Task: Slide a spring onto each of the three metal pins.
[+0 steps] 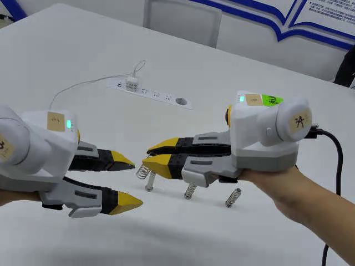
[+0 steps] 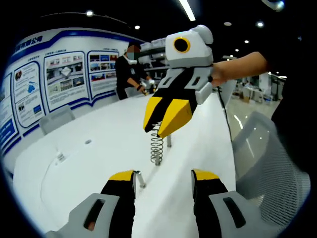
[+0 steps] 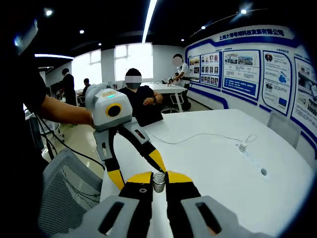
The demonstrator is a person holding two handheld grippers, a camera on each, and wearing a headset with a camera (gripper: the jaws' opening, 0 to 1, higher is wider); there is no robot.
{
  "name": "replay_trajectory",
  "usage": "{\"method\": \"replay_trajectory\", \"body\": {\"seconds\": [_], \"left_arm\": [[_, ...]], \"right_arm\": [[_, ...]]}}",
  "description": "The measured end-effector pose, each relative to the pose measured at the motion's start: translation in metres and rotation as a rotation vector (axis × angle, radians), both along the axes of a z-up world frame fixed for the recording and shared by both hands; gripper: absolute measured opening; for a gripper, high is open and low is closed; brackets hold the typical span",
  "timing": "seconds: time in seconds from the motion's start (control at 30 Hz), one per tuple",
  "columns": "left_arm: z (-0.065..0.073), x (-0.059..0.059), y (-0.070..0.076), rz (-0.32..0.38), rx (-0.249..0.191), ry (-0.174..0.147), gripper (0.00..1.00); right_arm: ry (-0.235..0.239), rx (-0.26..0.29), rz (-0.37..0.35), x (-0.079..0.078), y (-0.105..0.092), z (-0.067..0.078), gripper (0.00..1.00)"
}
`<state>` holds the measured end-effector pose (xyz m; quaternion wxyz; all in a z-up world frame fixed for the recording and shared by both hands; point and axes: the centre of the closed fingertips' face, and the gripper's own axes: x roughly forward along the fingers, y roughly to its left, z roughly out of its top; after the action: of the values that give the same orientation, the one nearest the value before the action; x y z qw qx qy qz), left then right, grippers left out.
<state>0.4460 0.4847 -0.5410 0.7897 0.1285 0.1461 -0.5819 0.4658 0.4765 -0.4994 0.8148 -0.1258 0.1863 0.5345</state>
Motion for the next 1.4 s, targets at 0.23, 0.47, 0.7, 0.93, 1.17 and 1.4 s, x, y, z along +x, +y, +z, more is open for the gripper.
{"method": "replay_trajectory", "body": {"seconds": [0.23, 0.47, 0.7, 0.93, 1.17, 1.4], "left_arm": [[-0.004, 0.016, 0.024, 0.084, 0.044, -0.009, 0.77], [-0.009, 0.02, 0.031, 0.13, 0.032, 0.006, 0.94], [-0.016, 0.022, 0.03, 0.132, 0.031, 0.032, 1.0], [-0.023, 0.023, 0.034, 0.143, 0.042, 0.048, 1.0], [-0.034, 0.013, 0.027, 0.109, 0.063, 0.075, 0.99], [-0.036, 0.012, 0.025, 0.102, 0.065, 0.083, 0.99]], "right_arm": [[-0.019, -0.105, -0.099, 0.038, -0.023, -0.019, 0.1], [0.032, -0.12, -0.141, 0.056, -0.029, -0.042, 0.1], [0.079, -0.158, -0.147, 0.061, -0.023, -0.071, 0.1], [0.1, -0.19, -0.132, 0.06, -0.021, -0.085, 0.1], [0.084, -0.227, -0.105, 0.058, -0.018, -0.095, 0.1], [0.081, -0.263, -0.098, 0.059, -0.017, -0.111, 0.1]]}}
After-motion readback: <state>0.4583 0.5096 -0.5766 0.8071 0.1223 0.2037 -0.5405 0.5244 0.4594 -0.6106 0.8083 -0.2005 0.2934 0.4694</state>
